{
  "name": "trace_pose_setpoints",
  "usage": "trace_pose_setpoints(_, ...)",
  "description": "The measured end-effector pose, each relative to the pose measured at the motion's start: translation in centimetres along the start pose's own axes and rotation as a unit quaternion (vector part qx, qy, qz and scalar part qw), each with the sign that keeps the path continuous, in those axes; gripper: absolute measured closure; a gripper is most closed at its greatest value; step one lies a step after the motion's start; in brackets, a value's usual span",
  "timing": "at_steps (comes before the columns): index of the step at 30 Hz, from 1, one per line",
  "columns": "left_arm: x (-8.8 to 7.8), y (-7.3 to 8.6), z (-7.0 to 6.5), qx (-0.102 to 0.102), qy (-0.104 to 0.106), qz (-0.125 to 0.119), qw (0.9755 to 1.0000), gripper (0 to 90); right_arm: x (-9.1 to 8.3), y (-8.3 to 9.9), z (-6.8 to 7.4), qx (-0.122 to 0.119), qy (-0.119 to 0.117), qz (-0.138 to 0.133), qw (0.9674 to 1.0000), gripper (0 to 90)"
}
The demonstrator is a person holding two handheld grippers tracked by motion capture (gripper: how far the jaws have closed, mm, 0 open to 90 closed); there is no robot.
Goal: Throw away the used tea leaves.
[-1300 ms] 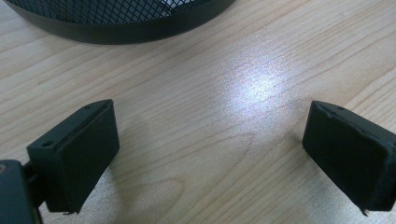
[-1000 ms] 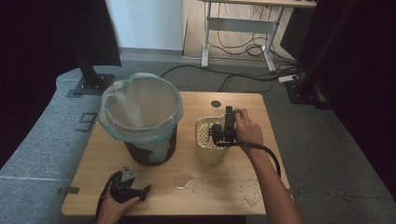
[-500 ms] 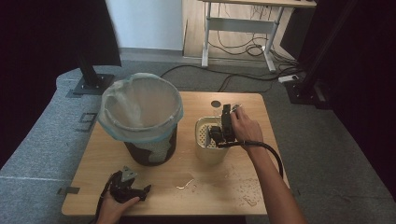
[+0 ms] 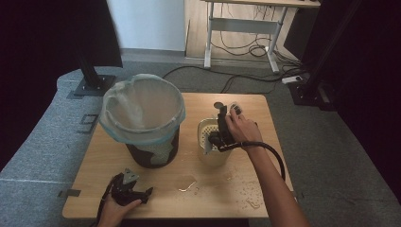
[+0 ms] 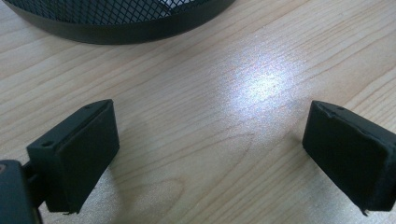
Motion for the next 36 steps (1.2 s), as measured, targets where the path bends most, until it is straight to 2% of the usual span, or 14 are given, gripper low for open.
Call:
trace_pose_setpoints(5, 0.0, 0.0, 0.0, 0.0, 0.0, 0.0, 1.0, 3.3, -0.2, -0.1, 0.0, -0.045, 0.019, 0.001, 0.9988, 40.4)
trace_pose_setpoints(8, 0.0, 0.0, 0.0, 0.0, 0.0, 0.0, 1.0, 3.3, -0.3, -0.3, -0.4, -0.111, 0.039, -0.001, 0.9931, 40.6)
trace_pose_setpoints(18, 0.0, 0.0, 0.0, 0.001, 0.001, 0.001, 1.0, 3.2, -0.9, -1.7, -0.8, -0.174, 0.064, -0.013, 0.9826, 42.0)
trace_pose_setpoints(20, 0.0, 0.0, 0.0, 0.001, 0.001, 0.001, 1.0, 3.3, -1.0, -1.9, -1.0, -0.175, 0.06, -0.012, 0.9826, 42.0)
trace_pose_setpoints(22, 0.0, 0.0, 0.0, 0.001, 0.001, 0.0, 1.0, 3.2, -1.0, -1.9, -1.5, -0.145, 0.061, -0.012, 0.9875, 42.0)
trace_pose_setpoints(26, 0.0, 0.0, 0.0, 0.001, 0.001, 0.0, 1.0, 3.3, -1.0, -1.7, -1.7, -0.121, 0.046, -0.012, 0.9916, 41.7)
trace_pose_setpoints(28, 0.0, 0.0, 0.0, 0.001, 0.001, 0.0, 1.0, 3.3, -0.8, -1.4, -1.9, -0.067, 0.025, -0.021, 0.9972, 41.1)
trace_pose_setpoints(29, 0.0, 0.0, 0.0, 0.001, 0.001, 0.0, 1.0, 3.3, -0.8, -1.4, -1.9, -0.067, 0.025, -0.021, 0.9972, 41.1)
trace_pose_setpoints(30, 0.0, 0.0, 0.0, 0.001, 0.001, 0.0, 1.0, 3.2, -0.8, -1.3, -1.7, 0.008, -0.003, -0.033, 0.9994, 41.0)
trace_pose_setpoints(31, 0.0, 0.0, 0.0, 0.001, 0.001, 0.0, 1.0, 3.2, -0.8, -1.3, -1.7, 0.008, -0.003, -0.033, 0.9994, 41.0)
trace_pose_setpoints(32, 0.0, 0.0, 0.0, 0.001, 0.001, 0.0, 1.0, 3.2, -0.8, -1.1, -1.8, 0.038, -0.018, -0.039, 0.9984, 40.9)
trace_pose_setpoints(33, 0.0, 0.0, 0.0, 0.001, 0.001, 0.0, 1.0, 3.3, -0.9, -0.8, -1.6, 0.099, -0.038, -0.041, 0.9935, 41.0)
trace_pose_setpoints(35, 0.0, 0.0, 0.0, 0.001, 0.001, 0.0, 1.0, 3.2, -0.9, -0.4, -1.5, 0.161, -0.06, -0.048, 0.984, 40.9)
trace_pose_setpoints(36, 0.0, 0.0, 0.0, 0.001, 0.001, 0.0, 1.0, 3.3, -0.9, 0.0, -1.2, 0.226, -0.086, -0.058, 0.9686, 40.9)
Point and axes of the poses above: each handheld gripper's, and its own axes: x roughly forward along the jaws, y roughly out of its underside, z roughly to its left, the point moved 8 cm from there along x, roughly forward along the jaws, and after that the axes turned 4 degrees about z, right-handed, at the moved point
